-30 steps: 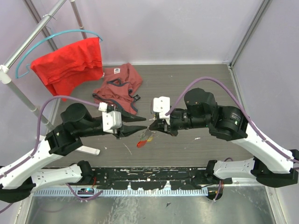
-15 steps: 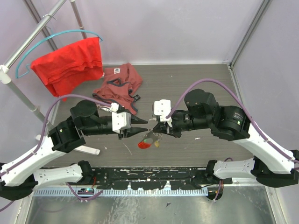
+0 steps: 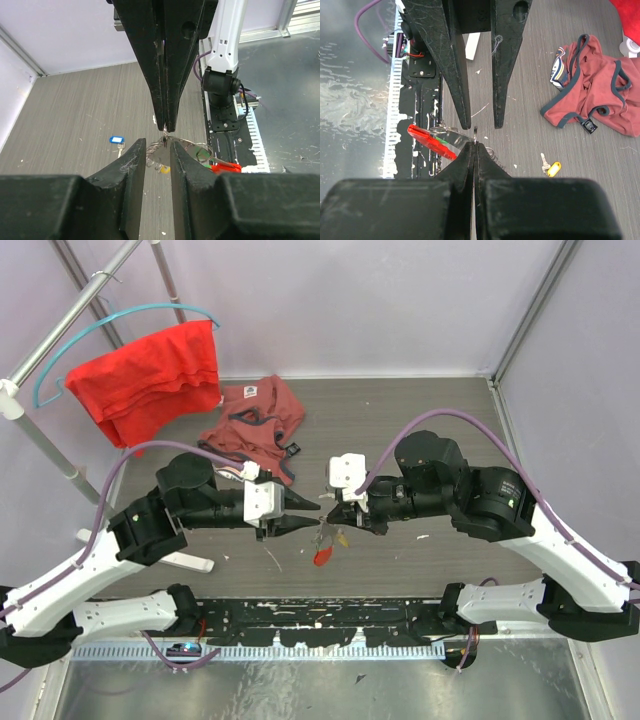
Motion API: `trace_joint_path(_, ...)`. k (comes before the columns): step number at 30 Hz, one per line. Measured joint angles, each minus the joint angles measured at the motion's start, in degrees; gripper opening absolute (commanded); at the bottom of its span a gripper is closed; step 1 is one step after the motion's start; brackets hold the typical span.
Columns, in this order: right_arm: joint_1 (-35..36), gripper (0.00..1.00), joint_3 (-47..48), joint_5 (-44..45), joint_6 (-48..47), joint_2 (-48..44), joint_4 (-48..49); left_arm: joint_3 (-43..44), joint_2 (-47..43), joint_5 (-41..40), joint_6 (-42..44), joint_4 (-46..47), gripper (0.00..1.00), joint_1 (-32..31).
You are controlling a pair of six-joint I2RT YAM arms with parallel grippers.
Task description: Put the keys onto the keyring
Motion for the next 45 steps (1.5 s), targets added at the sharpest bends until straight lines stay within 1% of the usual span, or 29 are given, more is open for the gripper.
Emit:
trace_joint_path(12,0.0,0.01,-0.15,-0.33,-0.35,0.0,0.79,0.11,1.68,0.94,-0.22,0.44,0.27,0.0)
trace_joint_path(23,0.0,0.01,-0.26,-0.04,-1.27,0.35,0.28,0.33,1.75,0.92,-0.37,0.39,0.28,0.0)
trace_joint_path(28,0.0,0.01,-0.35,0.31,-1.42,0.68,-0.02,0.44,1.7,0.87,-0.37,0.39,0.27,0.0)
trace_joint_path(34,0.0,0.01,-0.35,0.37,-1.44,0.72,-0.04,0.46,1.79,0.9,-0.35,0.37,0.17,0.0)
trace_joint_path(36,0.0,0.01,-0.35,0.55,-1.44,0.72,-0.04,0.52,1.92,0.9,-0.33,0.33,0.11,0.0)
trace_joint_path(38,-0.02,0.01,-0.35,0.81,-1.44,0.72,-0.07,0.74,2.14,0.92,-0.24,0.02,0.01,0.0)
trace_joint_path(40,-0.02,0.01,-0.37,1.01,-1.44,0.72,-0.09,1.27,2.43,0.85,-0.13,-0.61,0.0,0.0)
trace_joint_path(41,-0.02,0.04,-0.39,1.03,-1.46,0.7,-0.07,1.53,2.56,0.85,0.04,-0.96,0.0,0.0)
trace_joint_path(42,-0.02,0.11,-0.42,1.03,-1.46,0.7,-0.04,1.75,2.62,0.81,0.11,-1.27,0.0,0.0)
trace_joint_path(43,-0.02,0.21,-0.46,1.01,-1.46,0.7,0.0,1.9,2.69,0.83,0.26,-1.49,0.0,0.0)
trace_joint_path(44,-0.02,0.29,-0.59,0.98,-1.46,0.66,0.22,1.92,2.69,0.87,0.52,-1.6,0.0,0.0)
trace_joint_path(45,-0.02,0.33,-0.92,0.96,-1.46,0.48,0.57,1.92,2.64,0.87,0.79,-1.62,0.0,0.0)
